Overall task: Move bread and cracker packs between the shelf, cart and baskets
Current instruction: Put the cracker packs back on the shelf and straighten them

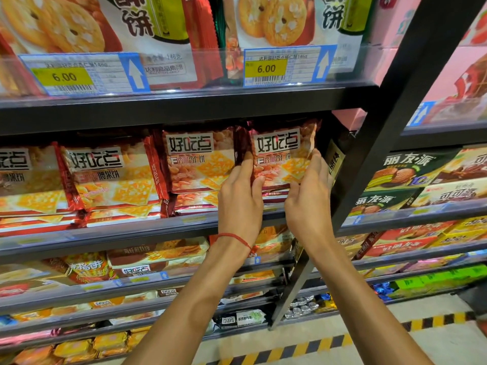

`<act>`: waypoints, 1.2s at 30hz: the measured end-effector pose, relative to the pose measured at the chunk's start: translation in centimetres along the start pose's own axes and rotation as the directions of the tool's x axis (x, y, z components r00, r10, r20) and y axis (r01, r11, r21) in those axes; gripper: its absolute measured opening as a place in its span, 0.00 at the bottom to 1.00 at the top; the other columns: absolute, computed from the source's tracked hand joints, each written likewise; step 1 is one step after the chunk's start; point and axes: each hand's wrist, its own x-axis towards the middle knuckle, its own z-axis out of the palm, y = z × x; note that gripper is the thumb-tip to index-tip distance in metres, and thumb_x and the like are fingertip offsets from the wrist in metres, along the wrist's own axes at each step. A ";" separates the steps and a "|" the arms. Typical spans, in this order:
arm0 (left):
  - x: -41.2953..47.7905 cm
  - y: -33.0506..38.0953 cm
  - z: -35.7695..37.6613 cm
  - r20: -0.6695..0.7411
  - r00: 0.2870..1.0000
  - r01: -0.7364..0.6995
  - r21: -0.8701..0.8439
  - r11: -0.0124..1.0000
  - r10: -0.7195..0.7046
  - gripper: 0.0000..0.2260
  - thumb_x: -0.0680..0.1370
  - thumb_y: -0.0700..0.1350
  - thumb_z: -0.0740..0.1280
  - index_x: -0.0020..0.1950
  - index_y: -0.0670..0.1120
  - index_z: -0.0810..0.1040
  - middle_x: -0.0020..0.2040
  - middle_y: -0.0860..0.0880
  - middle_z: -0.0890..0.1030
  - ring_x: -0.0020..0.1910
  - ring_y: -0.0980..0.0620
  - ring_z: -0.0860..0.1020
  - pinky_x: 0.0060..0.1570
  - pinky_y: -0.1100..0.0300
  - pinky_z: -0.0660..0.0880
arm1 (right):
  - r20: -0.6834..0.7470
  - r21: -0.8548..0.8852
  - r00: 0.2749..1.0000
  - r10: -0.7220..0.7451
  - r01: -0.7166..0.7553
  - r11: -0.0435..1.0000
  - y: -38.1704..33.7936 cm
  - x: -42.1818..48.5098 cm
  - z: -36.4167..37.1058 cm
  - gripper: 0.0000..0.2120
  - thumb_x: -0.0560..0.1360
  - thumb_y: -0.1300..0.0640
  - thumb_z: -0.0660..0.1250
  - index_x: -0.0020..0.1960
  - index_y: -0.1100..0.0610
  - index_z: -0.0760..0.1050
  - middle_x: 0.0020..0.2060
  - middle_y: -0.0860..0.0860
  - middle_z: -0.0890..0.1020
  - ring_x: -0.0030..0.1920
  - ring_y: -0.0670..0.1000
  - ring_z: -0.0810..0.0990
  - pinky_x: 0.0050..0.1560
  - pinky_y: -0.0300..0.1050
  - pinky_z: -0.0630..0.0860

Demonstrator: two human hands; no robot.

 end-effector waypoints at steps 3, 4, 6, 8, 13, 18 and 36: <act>-0.1 0.3 0.4 0.014 1.000 0.021 -0.015 1.000 -0.020 0.19 0.84 0.42 0.63 0.76 0.47 0.68 0.58 0.52 0.76 0.53 0.60 0.72 0.53 0.70 0.71 | 0.024 0.013 1.000 0.015 -0.015 1.000 0.3 0.5 0.0 0.33 0.83 0.66 0.62 0.83 0.61 0.50 0.81 0.56 0.56 0.82 0.57 0.53 0.81 0.57 0.59; -0.2 0.4 0.5 0.026 0.999 0.025 -0.020 0.999 -0.024 0.18 0.85 0.42 0.63 0.75 0.46 0.69 0.57 0.51 0.75 0.51 0.61 0.69 0.50 0.70 0.70 | 0.040 0.015 0.999 0.010 -0.010 1.000 0.5 0.6 0.0 0.33 0.84 0.65 0.61 0.83 0.61 0.49 0.81 0.57 0.56 0.82 0.58 0.53 0.81 0.57 0.60; -0.2 0.5 0.5 0.063 0.998 0.023 -0.030 0.999 -0.021 0.18 0.84 0.41 0.64 0.74 0.45 0.68 0.55 0.51 0.72 0.49 0.64 0.65 0.53 0.70 0.70 | 0.094 0.019 0.996 0.001 -0.003 1.000 0.6 0.8 -0.2 0.33 0.85 0.61 0.61 0.83 0.61 0.47 0.81 0.58 0.54 0.82 0.59 0.54 0.80 0.59 0.61; 0.0 0.3 0.3 0.085 0.996 0.033 -0.050 0.998 -0.029 0.22 0.83 0.43 0.66 0.77 0.47 0.66 0.55 0.53 0.71 0.52 0.63 0.67 0.55 0.75 0.68 | 0.145 0.002 0.989 0.007 -0.008 1.000 0.6 0.9 -0.3 0.35 0.85 0.57 0.61 0.84 0.60 0.45 0.82 0.58 0.52 0.82 0.60 0.54 0.80 0.57 0.60; 0.3 0.3 0.4 0.082 0.995 0.065 -0.008 0.998 -0.064 0.22 0.83 0.42 0.67 0.76 0.47 0.67 0.56 0.53 0.70 0.51 0.64 0.65 0.52 0.77 0.67 | 0.124 -0.027 0.992 0.016 -0.013 1.000 -0.2 0.8 -0.5 0.36 0.85 0.55 0.64 0.83 0.61 0.46 0.81 0.57 0.54 0.80 0.59 0.57 0.77 0.51 0.60; 0.1 0.1 0.3 0.033 0.998 0.049 -0.026 0.998 -0.049 0.17 0.81 0.40 0.69 0.69 0.46 0.73 0.56 0.47 0.76 0.49 0.64 0.67 0.48 0.82 0.64 | 0.110 -0.019 0.994 0.010 -0.008 1.000 -0.3 0.6 -0.7 0.35 0.84 0.56 0.65 0.82 0.61 0.48 0.80 0.55 0.55 0.78 0.56 0.59 0.74 0.47 0.64; -0.2 0.6 0.7 -0.049 0.998 0.041 -0.015 0.999 -0.042 0.08 0.85 0.48 0.62 0.62 0.49 0.77 0.52 0.53 0.81 0.49 0.55 0.78 0.47 0.63 0.76 | 0.120 0.094 0.992 0.022 -0.033 0.995 0.8 0.4 -0.2 0.37 0.83 0.58 0.67 0.83 0.60 0.49 0.80 0.56 0.56 0.80 0.56 0.61 0.76 0.56 0.68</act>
